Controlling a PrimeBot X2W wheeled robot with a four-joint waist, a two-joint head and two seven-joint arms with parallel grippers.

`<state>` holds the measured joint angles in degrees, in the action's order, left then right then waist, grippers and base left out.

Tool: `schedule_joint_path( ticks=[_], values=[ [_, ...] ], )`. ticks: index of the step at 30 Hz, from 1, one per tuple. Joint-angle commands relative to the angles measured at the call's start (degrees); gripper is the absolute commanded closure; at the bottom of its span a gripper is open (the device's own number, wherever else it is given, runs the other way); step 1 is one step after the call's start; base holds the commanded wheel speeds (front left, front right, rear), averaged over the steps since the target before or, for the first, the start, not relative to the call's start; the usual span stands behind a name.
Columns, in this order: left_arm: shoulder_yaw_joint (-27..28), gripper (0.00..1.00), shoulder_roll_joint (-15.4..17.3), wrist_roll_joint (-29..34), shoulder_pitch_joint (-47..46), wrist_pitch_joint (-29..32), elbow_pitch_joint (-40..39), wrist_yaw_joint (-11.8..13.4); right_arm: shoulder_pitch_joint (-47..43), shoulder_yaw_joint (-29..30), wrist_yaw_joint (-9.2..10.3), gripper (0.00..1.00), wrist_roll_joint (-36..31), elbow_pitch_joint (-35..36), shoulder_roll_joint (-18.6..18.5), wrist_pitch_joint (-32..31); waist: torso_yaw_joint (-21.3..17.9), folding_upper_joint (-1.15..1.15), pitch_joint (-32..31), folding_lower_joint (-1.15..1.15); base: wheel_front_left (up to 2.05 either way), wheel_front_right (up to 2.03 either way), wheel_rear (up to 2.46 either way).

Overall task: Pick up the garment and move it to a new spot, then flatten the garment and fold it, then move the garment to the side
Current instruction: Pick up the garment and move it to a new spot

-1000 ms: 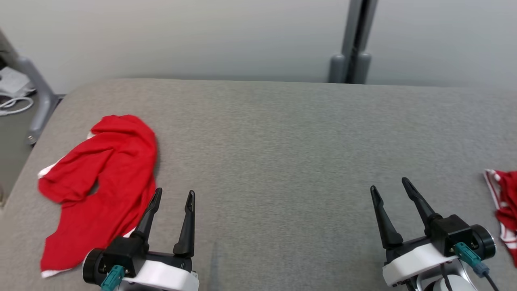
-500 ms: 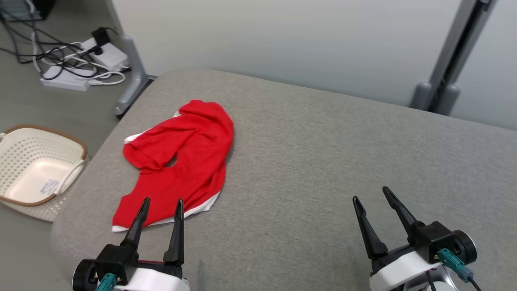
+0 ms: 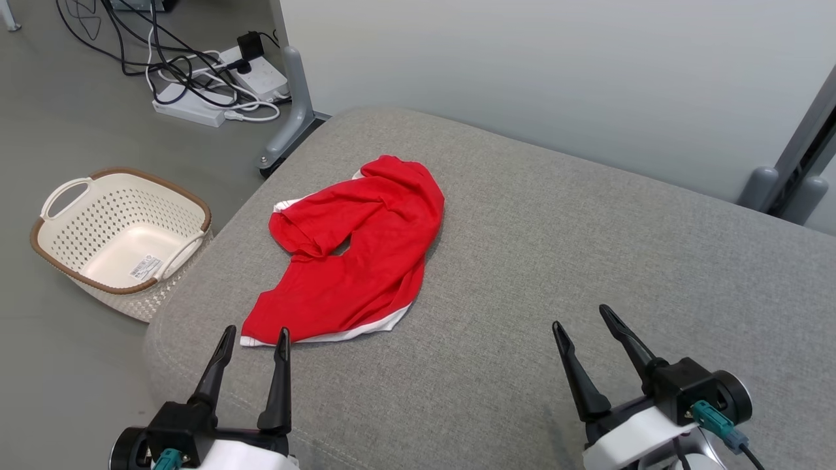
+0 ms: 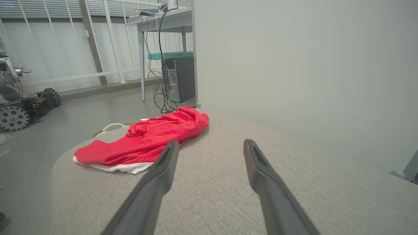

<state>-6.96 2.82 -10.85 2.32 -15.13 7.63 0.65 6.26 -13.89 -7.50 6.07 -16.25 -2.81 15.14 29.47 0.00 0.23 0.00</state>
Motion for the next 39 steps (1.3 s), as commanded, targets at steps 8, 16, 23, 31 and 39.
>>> schedule_joint_path(
  ticks=[8,16,23,31,39],
  values=[
    [0.7,0.0,0.2,-0.21,0.67,0.06,-0.59,0.65,1.54,-1.49,0.02,0.0,0.61,-0.95,-0.27,0.04,0.24,0.0,0.14,0.0,0.0,0.0,0.0],
    [0.47,0.0,0.2,-0.05,0.78,0.06,-0.27,0.26,0.76,-1.2,0.02,0.0,0.67,-1.0,-0.26,0.04,-0.14,0.0,-0.43,0.0,0.0,0.0,0.0],
    [0.28,0.0,0.2,-0.86,0.71,0.06,0.01,0.08,0.21,-0.98,0.02,0.0,0.85,-0.75,-0.26,0.04,-0.42,0.0,-0.83,0.0,0.0,0.0,0.0],
    [0.97,0.0,0.22,-2.64,-3.84,0.06,1.07,-1.27,1.54,0.61,0.02,0.0,-1.99,1.44,-1.84,0.04,-1.91,0.0,3.62,0.0,0.0,0.0,0.0],
    [3.17,0.0,1.07,0.19,-14.79,0.05,6.78,-6.1,6.89,2.24,0.02,0.0,-5.22,4.35,-4.67,0.04,-7.32,0.0,13.42,0.0,0.0,0.0,0.0]
  ],
)
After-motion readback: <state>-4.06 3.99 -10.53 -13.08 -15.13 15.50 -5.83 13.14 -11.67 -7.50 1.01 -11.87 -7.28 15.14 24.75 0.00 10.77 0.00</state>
